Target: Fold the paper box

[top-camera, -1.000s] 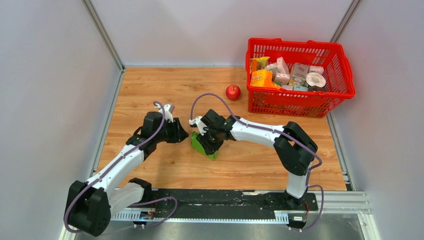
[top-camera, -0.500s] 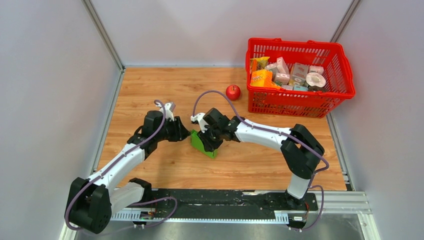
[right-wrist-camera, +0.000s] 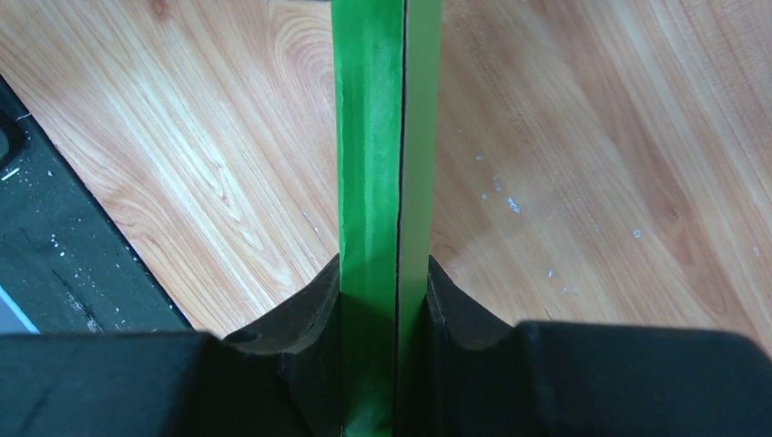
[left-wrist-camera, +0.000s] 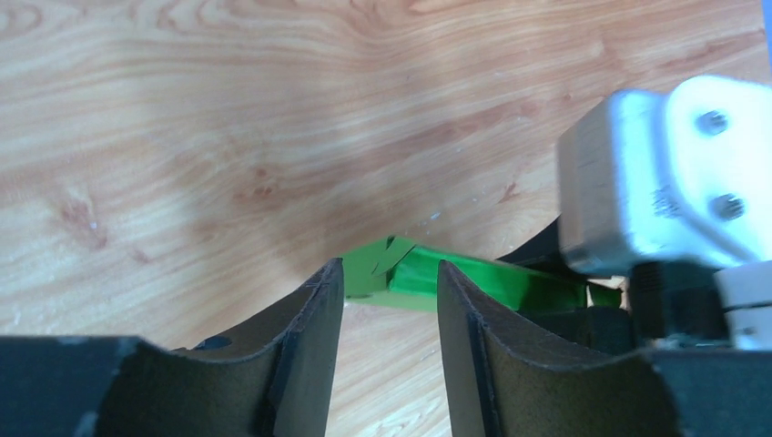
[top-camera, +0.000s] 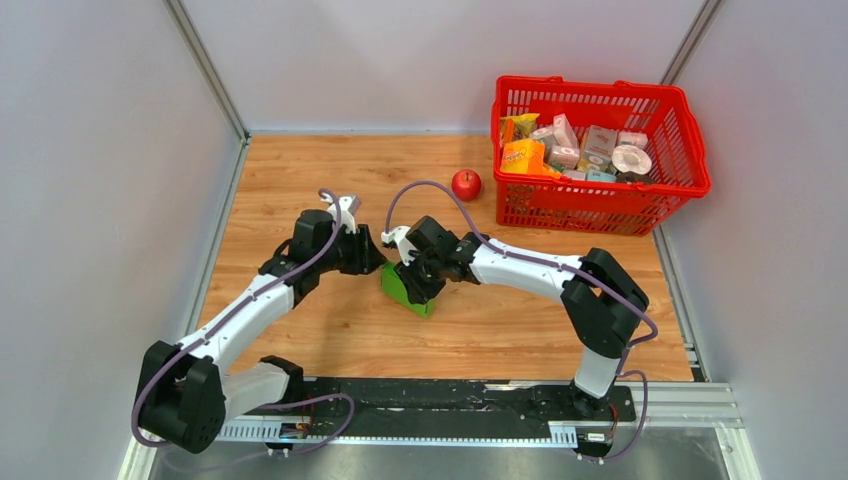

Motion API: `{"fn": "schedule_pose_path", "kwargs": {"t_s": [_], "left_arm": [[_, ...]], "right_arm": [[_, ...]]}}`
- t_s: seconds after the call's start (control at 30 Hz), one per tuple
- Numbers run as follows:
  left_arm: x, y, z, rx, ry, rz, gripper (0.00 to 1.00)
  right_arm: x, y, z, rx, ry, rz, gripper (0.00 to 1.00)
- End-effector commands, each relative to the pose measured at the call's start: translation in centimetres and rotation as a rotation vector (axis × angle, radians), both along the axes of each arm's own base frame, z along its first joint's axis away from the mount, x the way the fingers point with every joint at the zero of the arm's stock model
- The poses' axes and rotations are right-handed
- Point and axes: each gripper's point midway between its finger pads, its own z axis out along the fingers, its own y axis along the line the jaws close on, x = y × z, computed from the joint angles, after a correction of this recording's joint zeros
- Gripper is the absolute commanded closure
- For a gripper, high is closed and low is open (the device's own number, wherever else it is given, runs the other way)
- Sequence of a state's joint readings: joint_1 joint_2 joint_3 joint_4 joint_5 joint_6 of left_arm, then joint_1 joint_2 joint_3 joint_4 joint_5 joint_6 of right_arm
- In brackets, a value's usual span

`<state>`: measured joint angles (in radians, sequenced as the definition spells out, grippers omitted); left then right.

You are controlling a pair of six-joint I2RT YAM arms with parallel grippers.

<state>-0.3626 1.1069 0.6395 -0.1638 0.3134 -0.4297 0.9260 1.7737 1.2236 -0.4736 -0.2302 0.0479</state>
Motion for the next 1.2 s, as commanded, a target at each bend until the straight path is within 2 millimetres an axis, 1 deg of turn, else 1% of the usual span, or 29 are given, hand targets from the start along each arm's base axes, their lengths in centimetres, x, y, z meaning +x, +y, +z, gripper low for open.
{"fn": "schedule_pose_path", "kwargs": {"t_s": [0.0,0.13,0.3,0.43,0.47,0.5,0.53,0.6,0.63,0.7,0.73,0.83,1.0,1.17], "left_arm": [[1.0,-1.1,1.3,0.027,-0.061,-0.075,0.52],[0.9,-1.8,0.6,0.019,-0.040,-0.100,0.57],[0.4,-2.0,0.4,0.021,-0.046,-0.116,0.58],[0.4,-1.9,-0.1,0.032,-0.040,-0.109,0.65],[0.2,-2.0,-0.4,0.034,-0.024,-0.112,0.65],[0.1,-2.1,-0.3,0.031,-0.021,-0.120,0.64],[0.0,-2.1,-0.5,0.032,-0.015,-0.123,0.62],[-0.3,-2.1,-0.4,0.035,-0.022,-0.124,0.61],[-0.5,-1.9,-0.8,0.038,-0.017,-0.122,0.60],[-0.8,-1.6,-0.9,0.042,-0.024,-0.114,0.61],[-1.1,-1.4,-1.4,0.045,-0.020,-0.110,0.62],[-1.2,-1.3,-1.4,0.036,-0.031,-0.100,0.64],[-0.9,-1.4,-1.1,0.026,-0.044,-0.092,0.62],[0.0,-1.6,-0.8,0.032,-0.053,-0.082,0.57]], "right_arm": [[0.1,0.9,0.5,0.035,-0.003,0.015,0.92],[0.1,0.9,0.6,0.038,-0.006,0.019,0.92],[0.0,0.9,0.5,0.038,-0.005,0.020,0.92],[-0.1,0.9,0.8,0.051,-0.008,0.021,0.92],[0.0,1.0,0.9,0.055,-0.010,0.020,0.92],[0.0,0.9,0.8,0.052,-0.011,0.018,0.92],[-0.1,0.9,0.7,0.048,-0.012,0.019,0.92],[0.0,0.8,0.7,0.047,-0.012,0.017,0.92],[0.0,0.8,0.6,0.048,-0.011,0.016,0.92],[-0.1,0.8,0.7,0.050,-0.011,0.017,0.92],[-0.1,0.9,0.8,0.053,-0.012,0.020,0.92],[-0.1,0.9,0.9,0.059,-0.011,0.020,0.92],[-0.3,1.0,0.7,0.060,-0.001,0.024,0.92],[-0.3,1.0,0.6,0.059,0.000,0.025,0.92]]}}
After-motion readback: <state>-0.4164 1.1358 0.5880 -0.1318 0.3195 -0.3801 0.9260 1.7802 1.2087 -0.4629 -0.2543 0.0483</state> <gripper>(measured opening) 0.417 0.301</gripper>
